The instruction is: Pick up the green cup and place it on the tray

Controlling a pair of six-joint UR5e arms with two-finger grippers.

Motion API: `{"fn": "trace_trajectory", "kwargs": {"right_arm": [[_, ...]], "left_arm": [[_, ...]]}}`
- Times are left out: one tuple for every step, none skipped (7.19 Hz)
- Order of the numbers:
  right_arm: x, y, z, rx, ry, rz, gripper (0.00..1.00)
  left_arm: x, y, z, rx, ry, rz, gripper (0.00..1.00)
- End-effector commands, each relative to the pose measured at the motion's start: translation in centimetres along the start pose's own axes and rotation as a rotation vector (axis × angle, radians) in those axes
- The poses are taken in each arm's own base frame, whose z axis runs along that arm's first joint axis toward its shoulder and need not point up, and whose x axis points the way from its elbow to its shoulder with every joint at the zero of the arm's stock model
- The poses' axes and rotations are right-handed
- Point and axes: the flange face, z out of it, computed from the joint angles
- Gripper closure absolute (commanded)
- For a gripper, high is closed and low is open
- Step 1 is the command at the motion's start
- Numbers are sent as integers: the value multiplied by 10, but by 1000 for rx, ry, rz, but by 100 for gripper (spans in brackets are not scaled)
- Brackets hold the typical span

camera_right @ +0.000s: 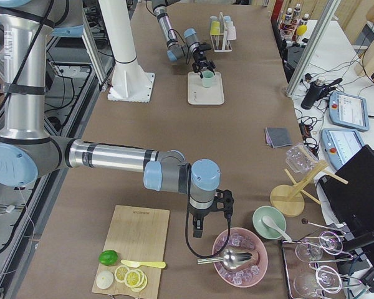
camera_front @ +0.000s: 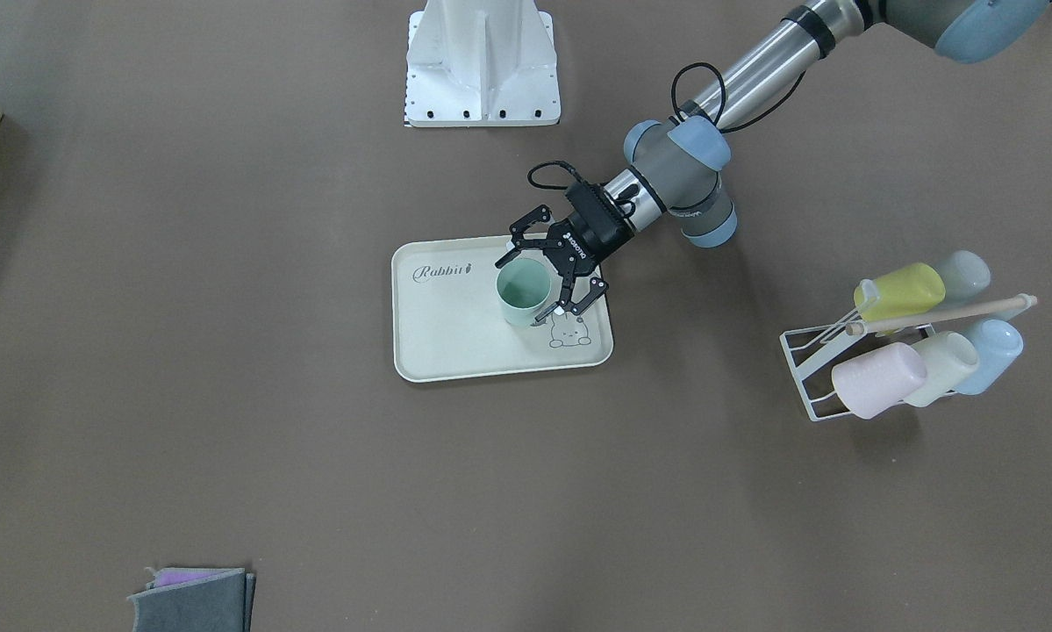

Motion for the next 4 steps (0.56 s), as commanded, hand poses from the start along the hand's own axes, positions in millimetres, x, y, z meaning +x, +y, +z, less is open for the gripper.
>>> {"fn": "trace_trajectory", "kwargs": {"right_arm": [[2,0,2,-4,12,5,0],[2,0,2,-5,14,6,0],[0,-2,3,-8,14,0,0],[-1,-2,4,-9,14,-1,0]], "left_arm": [[8,-13,-18,34,24,-10,2],[13,-27,-32,67,39,-11,2],[25,-57,-49,119,63,-13,2],[23,-79,-66,120,45,-4,2]]}}
